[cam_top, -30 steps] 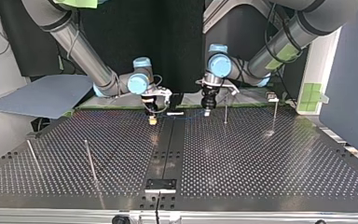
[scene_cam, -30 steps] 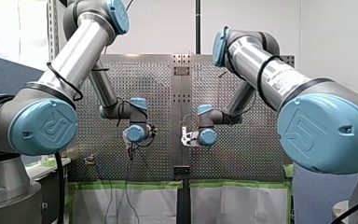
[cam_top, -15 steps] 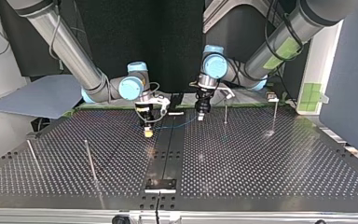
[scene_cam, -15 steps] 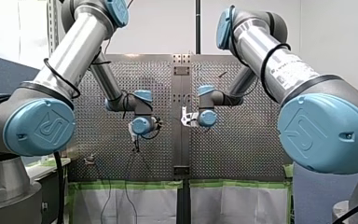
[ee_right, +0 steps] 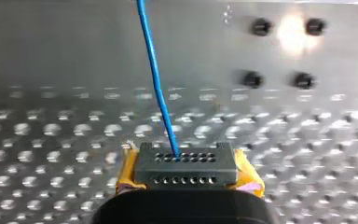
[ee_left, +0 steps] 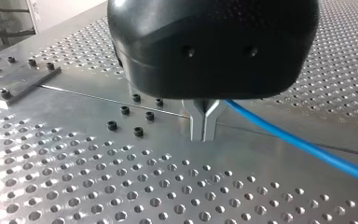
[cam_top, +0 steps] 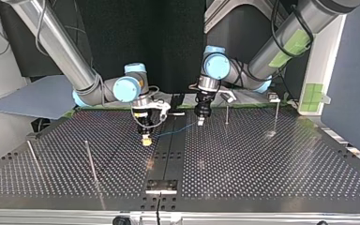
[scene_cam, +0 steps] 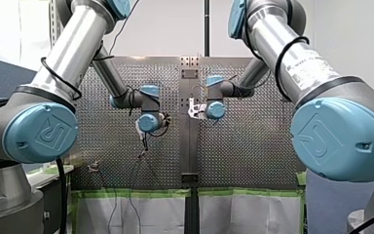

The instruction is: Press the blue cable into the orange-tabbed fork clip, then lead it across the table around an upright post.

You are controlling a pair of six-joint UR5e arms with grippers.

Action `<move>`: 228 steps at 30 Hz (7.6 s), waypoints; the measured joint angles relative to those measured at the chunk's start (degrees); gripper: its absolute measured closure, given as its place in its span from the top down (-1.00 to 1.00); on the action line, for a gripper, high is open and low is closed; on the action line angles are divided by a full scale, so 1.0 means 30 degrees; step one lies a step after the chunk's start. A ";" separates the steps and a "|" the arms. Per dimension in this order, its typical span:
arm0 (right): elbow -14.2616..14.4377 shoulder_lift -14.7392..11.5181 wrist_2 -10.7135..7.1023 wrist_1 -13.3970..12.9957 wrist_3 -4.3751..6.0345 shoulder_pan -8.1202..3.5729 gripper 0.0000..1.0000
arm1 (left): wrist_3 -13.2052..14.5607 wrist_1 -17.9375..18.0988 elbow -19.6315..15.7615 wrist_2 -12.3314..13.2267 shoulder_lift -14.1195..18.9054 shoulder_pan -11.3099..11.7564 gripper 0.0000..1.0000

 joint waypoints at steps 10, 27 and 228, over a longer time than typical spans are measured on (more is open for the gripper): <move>-0.0012 -0.1017 -0.0013 0.0291 -0.0136 0.0047 -1.00 | -0.0248 -0.0657 0.0385 -0.0016 0.0597 -0.0120 -1.00; -0.0007 -0.2662 -0.0013 0.0584 -0.0102 0.0005 -1.00 | -0.1255 -0.1796 0.1673 -0.0101 0.1760 -0.0344 -1.00; 0.2216 -0.7257 0.0760 0.4467 0.0194 -0.5231 -1.00 | -0.4885 -0.7122 0.8535 0.3197 0.0774 -0.2590 -1.00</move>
